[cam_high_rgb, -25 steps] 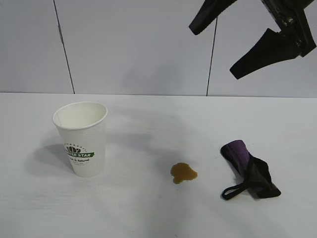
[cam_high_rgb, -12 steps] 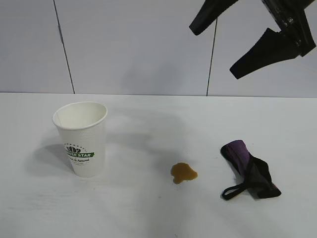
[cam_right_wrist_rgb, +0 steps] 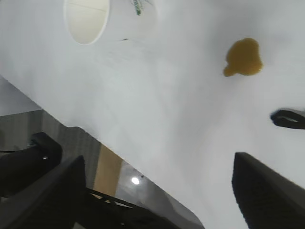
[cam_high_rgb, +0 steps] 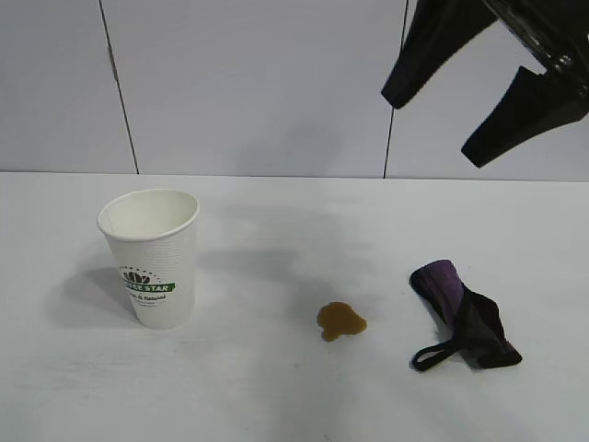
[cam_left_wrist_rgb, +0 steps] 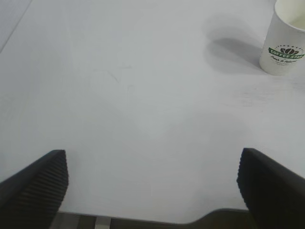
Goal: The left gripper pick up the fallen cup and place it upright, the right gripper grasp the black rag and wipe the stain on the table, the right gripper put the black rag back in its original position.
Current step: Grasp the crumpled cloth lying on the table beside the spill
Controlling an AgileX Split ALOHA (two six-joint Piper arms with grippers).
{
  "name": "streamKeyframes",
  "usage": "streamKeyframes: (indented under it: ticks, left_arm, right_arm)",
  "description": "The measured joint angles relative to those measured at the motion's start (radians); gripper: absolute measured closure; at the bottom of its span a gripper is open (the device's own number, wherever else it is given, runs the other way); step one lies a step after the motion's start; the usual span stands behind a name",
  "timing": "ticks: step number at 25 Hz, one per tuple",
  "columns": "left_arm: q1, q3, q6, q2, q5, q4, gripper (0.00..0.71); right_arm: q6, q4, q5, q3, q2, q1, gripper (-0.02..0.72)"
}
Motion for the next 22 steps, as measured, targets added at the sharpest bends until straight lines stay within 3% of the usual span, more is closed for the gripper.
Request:
streamKeyframes:
  ticks: [12,19,22]
  left_arm:
    - [0.000,0.000,0.000,0.000,0.012,0.003,0.016]
    - [0.000,0.000,0.000,0.000,0.015,0.034,0.016]
    - [0.000,0.010,0.000,0.000,-0.039,0.041,0.016]
  right_arm:
    - [0.141,-0.244,0.001,0.000,0.077,0.000,0.126]
    - [0.163,-0.256,-0.016,0.000,0.198,0.000,0.135]
    - [0.163,-0.255,-0.041,0.000,0.228,0.000,0.135]
